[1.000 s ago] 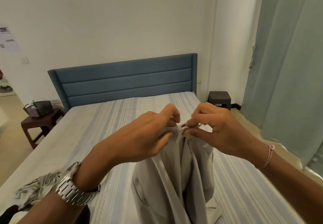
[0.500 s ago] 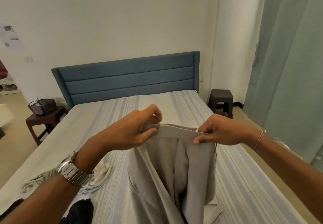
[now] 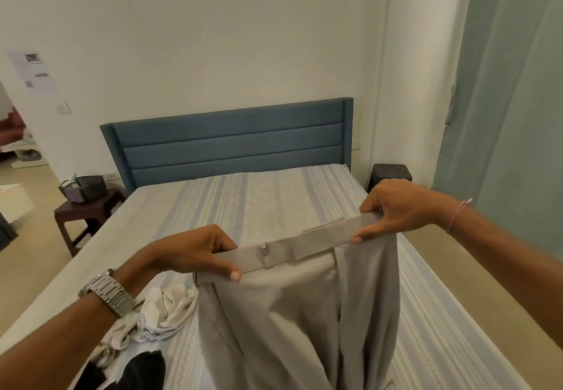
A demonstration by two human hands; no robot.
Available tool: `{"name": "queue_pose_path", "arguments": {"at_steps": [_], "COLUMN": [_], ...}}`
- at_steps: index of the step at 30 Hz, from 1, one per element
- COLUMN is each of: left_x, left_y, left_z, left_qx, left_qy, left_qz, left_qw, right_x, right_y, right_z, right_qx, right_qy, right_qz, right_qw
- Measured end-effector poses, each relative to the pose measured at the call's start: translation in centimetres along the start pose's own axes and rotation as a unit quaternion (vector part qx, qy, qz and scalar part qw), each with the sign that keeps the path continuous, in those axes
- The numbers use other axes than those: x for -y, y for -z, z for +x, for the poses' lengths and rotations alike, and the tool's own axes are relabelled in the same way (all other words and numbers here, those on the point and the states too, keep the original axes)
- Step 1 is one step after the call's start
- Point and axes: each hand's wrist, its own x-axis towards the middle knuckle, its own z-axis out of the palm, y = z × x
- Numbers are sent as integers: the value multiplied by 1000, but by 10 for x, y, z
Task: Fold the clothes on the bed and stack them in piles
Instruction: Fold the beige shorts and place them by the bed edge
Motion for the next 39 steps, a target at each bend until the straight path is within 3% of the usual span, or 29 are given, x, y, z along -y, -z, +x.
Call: {"name": "queue_pose_path", "arguments": {"at_steps": [5,10,13,17,21,26,29,34,37,39], "left_x": [9,16,25,43,51,29,20,-5,-14,-19], "left_y": [17,39,55,82,107,115,118,119,132,143], "left_z": [-7,-13,-16,-21,-22,-16,-13,-7,-4,-7], "left_qx": [36,8,-5,-129,-222,-304,-373,-478,-473,-465], "left_qy": [29,45,58,54,-1,-36,-32,35,86,63], "left_qz": [33,63,157,378,463,572,576,515,539,562], "left_qw": [998,997,986,915,858,761,727,711,692,682], "right_x": [-15,-20,-27,-43,-54,-50,-39,-23,-18,-17], "right_y": [-12,-8,0,10,25,44,54,79,95,107], "right_z": [1,-1,-3,-9,-7,1,7,12,12,10], "right_qx": [39,5,-26,-73,-160,-298,-376,-397,-390,-376], "right_qy": [-5,-11,-16,-16,-18,-71,-122,-169,-190,-199], "right_qz": [-33,-111,-183,-264,-269,-388,-357,-341,-369,-358], "right_qw": [999,994,983,962,950,869,846,835,822,831]}}
